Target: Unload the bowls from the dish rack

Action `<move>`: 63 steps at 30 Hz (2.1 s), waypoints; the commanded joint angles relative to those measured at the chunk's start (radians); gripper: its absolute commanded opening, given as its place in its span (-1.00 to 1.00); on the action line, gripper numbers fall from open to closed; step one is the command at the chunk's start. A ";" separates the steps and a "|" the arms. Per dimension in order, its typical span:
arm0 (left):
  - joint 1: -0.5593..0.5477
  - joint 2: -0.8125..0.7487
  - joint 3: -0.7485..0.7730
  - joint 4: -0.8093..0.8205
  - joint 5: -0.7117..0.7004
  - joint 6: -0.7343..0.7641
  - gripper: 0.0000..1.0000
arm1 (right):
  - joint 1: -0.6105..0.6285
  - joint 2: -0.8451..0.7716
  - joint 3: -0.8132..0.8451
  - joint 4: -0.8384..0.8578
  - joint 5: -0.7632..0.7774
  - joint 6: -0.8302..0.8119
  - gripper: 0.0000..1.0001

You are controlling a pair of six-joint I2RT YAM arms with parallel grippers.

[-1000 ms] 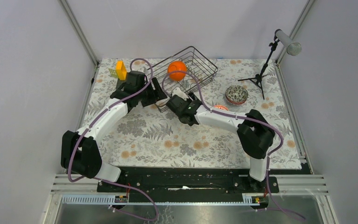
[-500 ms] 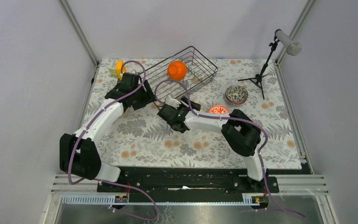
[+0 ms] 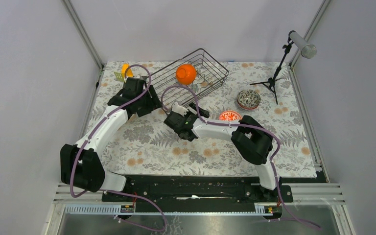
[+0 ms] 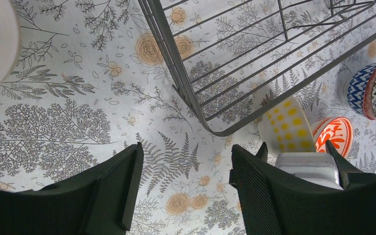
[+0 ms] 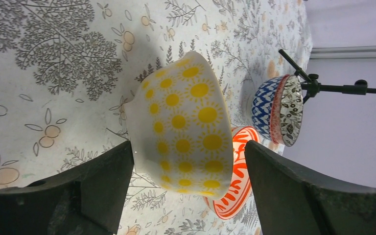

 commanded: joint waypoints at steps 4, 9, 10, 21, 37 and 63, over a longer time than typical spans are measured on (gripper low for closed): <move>0.005 -0.047 0.013 0.103 0.009 -0.019 0.43 | 0.054 0.001 0.023 -0.040 -0.129 -0.006 0.83; 0.008 -0.049 0.011 0.103 0.009 -0.020 0.43 | 0.054 -0.009 0.013 -0.040 -0.246 0.012 0.76; 0.007 -0.049 0.013 0.104 0.009 -0.020 0.43 | 0.054 -0.009 0.010 -0.040 -0.264 0.012 0.73; 0.007 -0.062 0.004 0.104 0.006 -0.023 0.43 | 0.054 -0.028 -0.012 -0.026 -0.389 0.017 0.34; 0.007 -0.061 0.015 0.104 -0.009 -0.032 0.43 | 0.054 -0.124 -0.029 0.020 -0.466 -0.025 -0.77; 0.008 -0.005 0.083 0.101 0.005 -0.008 0.43 | -0.104 -0.276 0.123 -0.246 -0.270 0.060 -1.00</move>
